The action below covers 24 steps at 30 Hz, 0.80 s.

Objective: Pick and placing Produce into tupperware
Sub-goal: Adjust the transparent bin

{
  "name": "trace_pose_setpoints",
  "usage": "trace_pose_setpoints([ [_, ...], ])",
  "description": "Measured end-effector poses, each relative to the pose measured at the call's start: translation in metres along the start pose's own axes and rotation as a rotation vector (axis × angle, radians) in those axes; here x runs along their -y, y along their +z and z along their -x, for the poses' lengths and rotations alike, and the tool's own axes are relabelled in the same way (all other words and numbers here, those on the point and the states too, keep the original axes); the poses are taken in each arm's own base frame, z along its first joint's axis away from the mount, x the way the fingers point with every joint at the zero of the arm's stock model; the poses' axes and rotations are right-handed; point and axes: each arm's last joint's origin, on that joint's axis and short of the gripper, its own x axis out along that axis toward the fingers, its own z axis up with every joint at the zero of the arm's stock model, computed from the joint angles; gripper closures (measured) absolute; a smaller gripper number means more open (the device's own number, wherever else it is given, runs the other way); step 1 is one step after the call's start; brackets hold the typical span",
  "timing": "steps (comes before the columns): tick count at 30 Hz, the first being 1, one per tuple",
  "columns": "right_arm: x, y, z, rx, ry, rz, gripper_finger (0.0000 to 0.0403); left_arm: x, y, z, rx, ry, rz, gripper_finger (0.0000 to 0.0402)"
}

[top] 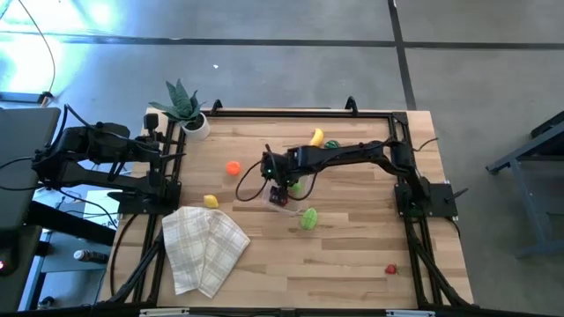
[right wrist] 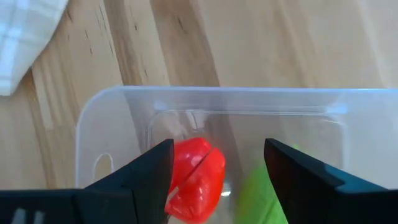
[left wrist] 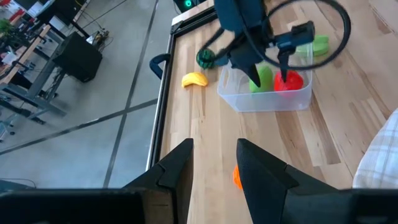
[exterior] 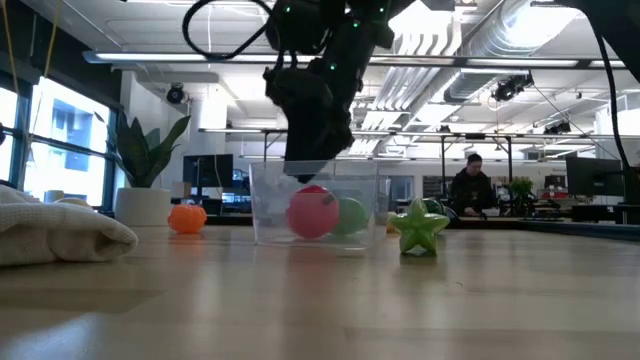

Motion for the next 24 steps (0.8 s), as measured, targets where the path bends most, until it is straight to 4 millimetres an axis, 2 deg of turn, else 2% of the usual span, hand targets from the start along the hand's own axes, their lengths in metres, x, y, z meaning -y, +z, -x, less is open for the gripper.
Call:
trace_pose_setpoints([
  [5, -0.020, -0.007, 0.013, -0.016, -0.002, 0.041, 0.0163, 0.000, 0.000, 0.000, 0.000, 0.000, 0.000, 0.0289],
  [10, -0.043, -0.017, 0.015, -0.045, -0.024, 0.099, 0.0163, 0.000, 0.000, 0.000, 0.000, 0.000, 0.000, 0.0289],
  [24, -0.068, -0.038, 0.017, -0.168, -0.047, 0.168, 0.0163, 0.000, 0.000, 0.000, 0.000, 0.000, 0.000, 0.0289],
])
